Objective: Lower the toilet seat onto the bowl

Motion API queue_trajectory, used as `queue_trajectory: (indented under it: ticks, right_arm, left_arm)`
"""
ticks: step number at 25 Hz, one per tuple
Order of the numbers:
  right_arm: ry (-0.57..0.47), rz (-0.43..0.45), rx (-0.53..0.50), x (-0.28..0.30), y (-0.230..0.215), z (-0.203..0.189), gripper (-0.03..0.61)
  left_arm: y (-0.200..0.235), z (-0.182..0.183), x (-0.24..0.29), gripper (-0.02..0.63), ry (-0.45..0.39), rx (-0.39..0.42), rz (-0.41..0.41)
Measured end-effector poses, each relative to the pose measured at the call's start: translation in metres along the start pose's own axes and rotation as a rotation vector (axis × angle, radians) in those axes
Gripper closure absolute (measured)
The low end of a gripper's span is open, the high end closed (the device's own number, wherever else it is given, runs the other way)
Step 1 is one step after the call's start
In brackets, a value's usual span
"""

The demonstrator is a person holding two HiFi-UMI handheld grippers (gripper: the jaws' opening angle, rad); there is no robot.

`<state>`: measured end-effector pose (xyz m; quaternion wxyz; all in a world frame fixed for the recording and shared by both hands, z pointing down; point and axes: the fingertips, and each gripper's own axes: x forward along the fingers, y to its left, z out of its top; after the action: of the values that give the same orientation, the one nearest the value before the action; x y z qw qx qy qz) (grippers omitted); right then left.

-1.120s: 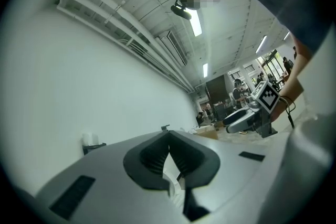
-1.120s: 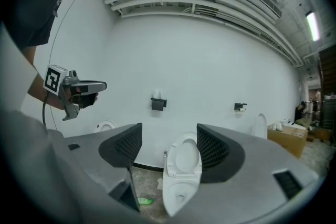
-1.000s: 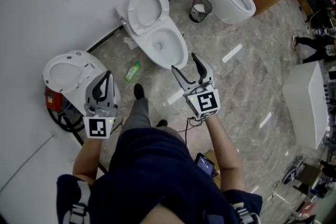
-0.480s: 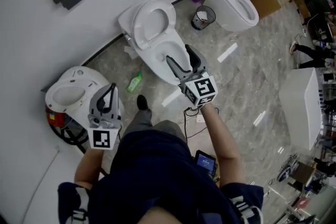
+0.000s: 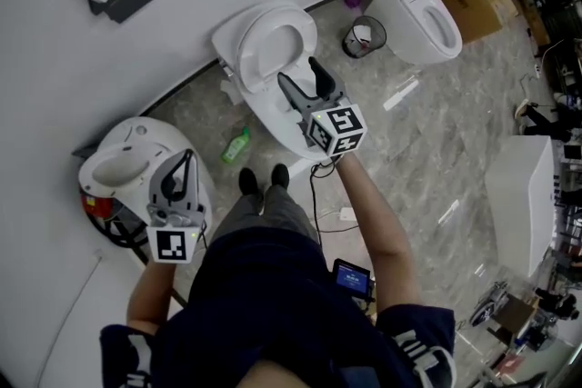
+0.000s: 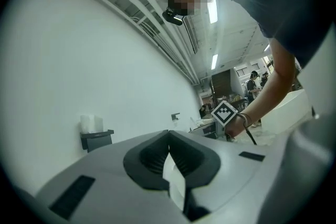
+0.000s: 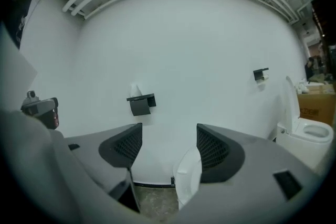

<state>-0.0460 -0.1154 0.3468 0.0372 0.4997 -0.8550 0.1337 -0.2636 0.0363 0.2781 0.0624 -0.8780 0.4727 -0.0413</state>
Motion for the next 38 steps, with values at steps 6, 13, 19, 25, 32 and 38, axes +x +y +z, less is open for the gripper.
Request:
queue_trajectory:
  ticks: [6, 13, 19, 25, 32, 38]
  right_arm:
    - [0.005, 0.044, 0.169, 0.044, -0.033, -0.014, 0.242]
    - [0.016, 0.059, 0.380, 0.091, -0.064, -0.036, 0.243]
    - [0.016, 0.057, 0.560, 0.124, -0.081, -0.054, 0.244]
    - [0.008, 0.029, 0.680, 0.152, -0.100, -0.067, 0.245]
    - [0.001, -0.025, 0.811, 0.185, -0.123, -0.084, 0.280]
    - [0.011, -0.077, 0.880, 0.210, -0.139, -0.100, 0.300]
  left_arm:
    - [0.003, -0.006, 0.016, 0.589, 0.051, 0.005, 0.067]
    - [0.005, -0.017, 0.031, 0.589, 0.094, 0.019, 0.099]
    - [0.014, -0.028, 0.030, 0.589, 0.141, 0.014, 0.129]
    - [0.022, -0.035, 0.033, 0.589, 0.159, 0.014, 0.143]
    - [0.030, -0.048, 0.035, 0.589, 0.195, 0.011, 0.150]
    - [0.038, -0.058, 0.035, 0.589, 0.221, 0.008, 0.158]
